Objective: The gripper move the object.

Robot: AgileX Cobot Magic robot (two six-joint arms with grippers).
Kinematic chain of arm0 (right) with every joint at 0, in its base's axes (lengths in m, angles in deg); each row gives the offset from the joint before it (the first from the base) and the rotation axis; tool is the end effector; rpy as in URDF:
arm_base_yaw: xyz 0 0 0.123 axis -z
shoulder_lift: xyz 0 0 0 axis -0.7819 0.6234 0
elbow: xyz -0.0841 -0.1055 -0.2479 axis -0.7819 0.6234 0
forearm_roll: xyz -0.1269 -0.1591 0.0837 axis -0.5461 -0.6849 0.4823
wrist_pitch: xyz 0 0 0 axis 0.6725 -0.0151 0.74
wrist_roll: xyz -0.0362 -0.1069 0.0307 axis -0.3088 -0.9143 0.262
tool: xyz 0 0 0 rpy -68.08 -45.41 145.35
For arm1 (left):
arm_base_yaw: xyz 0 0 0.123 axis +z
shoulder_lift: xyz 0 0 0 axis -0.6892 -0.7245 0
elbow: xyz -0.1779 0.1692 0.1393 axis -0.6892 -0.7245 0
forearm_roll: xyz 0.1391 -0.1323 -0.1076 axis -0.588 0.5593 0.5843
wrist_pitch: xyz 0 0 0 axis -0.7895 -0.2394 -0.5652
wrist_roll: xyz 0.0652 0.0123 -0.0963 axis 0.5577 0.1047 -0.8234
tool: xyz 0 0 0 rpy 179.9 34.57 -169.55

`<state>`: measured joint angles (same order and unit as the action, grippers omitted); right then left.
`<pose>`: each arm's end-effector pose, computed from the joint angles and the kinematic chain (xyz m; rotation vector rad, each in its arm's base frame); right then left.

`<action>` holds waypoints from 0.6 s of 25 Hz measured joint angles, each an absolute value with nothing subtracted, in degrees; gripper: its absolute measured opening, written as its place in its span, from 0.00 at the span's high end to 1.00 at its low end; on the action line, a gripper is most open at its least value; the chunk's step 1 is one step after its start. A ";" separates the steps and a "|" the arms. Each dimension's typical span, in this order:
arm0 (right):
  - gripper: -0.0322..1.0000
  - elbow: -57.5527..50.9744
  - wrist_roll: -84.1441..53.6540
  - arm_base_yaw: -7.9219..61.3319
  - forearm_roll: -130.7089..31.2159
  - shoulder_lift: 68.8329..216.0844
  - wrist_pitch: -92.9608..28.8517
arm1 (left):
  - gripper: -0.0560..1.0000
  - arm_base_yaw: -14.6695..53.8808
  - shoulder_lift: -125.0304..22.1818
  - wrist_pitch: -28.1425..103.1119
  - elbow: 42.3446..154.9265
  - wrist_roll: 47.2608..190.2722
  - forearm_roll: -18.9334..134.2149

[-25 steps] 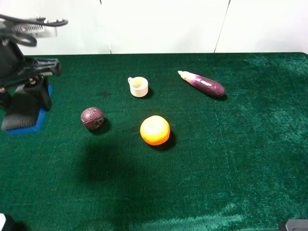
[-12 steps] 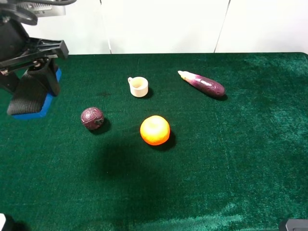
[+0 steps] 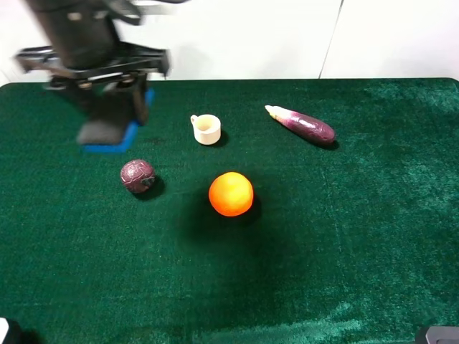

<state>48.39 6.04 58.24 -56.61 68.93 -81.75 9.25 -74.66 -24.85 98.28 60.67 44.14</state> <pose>-0.0059 0.0026 0.2526 0.0911 2.0060 -0.0722 0.2576 -0.1759 0.2604 0.2654 2.9486 -0.1473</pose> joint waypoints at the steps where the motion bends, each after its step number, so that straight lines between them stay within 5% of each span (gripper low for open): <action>1: 0.30 48.39 6.04 58.24 -56.61 68.93 -81.75 | 0.40 8.39 -76.37 -24.89 100.27 60.67 44.14; 15: 0.30 48.39 6.04 58.24 -56.61 68.93 -81.75 | 0.40 -2.58 -95.21 -25.01 124.91 60.74 44.14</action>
